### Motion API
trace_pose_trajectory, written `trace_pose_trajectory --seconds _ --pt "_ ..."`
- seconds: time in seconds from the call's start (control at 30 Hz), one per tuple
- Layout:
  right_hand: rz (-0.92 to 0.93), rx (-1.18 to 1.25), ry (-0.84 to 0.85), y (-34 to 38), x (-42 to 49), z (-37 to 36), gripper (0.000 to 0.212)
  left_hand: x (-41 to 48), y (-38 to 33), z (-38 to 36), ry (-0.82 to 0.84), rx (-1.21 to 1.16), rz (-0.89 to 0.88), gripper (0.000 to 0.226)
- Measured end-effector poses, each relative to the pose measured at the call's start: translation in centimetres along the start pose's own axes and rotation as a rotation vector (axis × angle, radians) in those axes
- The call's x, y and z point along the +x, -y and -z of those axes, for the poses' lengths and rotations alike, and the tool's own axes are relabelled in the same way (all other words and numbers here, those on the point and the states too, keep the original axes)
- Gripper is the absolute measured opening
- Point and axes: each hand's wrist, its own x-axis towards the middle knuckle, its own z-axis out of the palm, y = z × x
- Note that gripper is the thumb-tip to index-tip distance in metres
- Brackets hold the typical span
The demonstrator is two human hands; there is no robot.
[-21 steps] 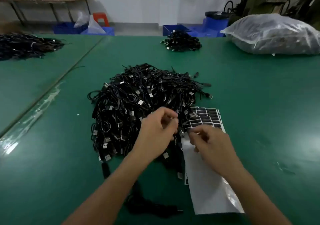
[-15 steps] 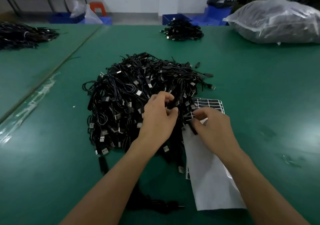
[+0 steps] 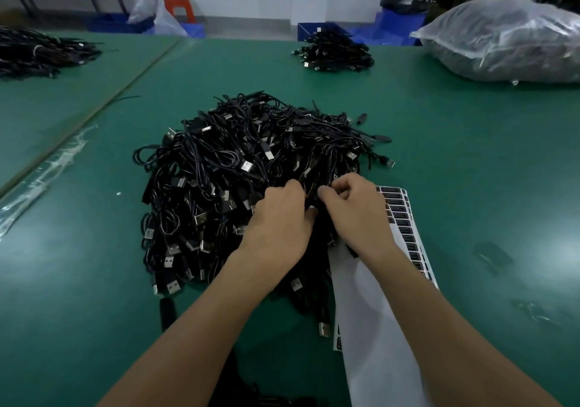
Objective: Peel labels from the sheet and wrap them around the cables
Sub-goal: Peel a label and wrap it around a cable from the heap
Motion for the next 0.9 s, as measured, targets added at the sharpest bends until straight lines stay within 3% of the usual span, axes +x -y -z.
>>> trace_pose_trajectory --seconds 0.23,0.4,0.57,0.7,0.8,0.9 --pt "-0.114 0.149 0.088 -0.2 0.4 0.8 0.010 0.1 0.4 0.3 0.058 -0.011 0.000 0.019" --pt "-0.116 0.147 0.084 0.9 0.9 1.4 0.043 -0.3 0.6 0.5 0.020 -0.262 0.031 0.019" --pt "-0.093 0.053 0.092 1.4 0.8 1.5 0.050 -0.5 0.5 0.6 0.023 -0.265 0.012 0.035" --pt "0.010 0.031 0.060 1.4 0.7 1.2 0.037 -0.7 0.6 0.8 0.042 -0.283 0.003 0.031" --pt "-0.036 0.266 0.019 1.6 0.5 1.5 0.023 -0.6 0.8 1.1 0.052 -0.369 0.028 0.028" --pt "0.037 0.418 0.025 2.6 -0.1 2.2 0.023 -0.7 1.0 1.0 0.053 -0.372 0.034 0.026"
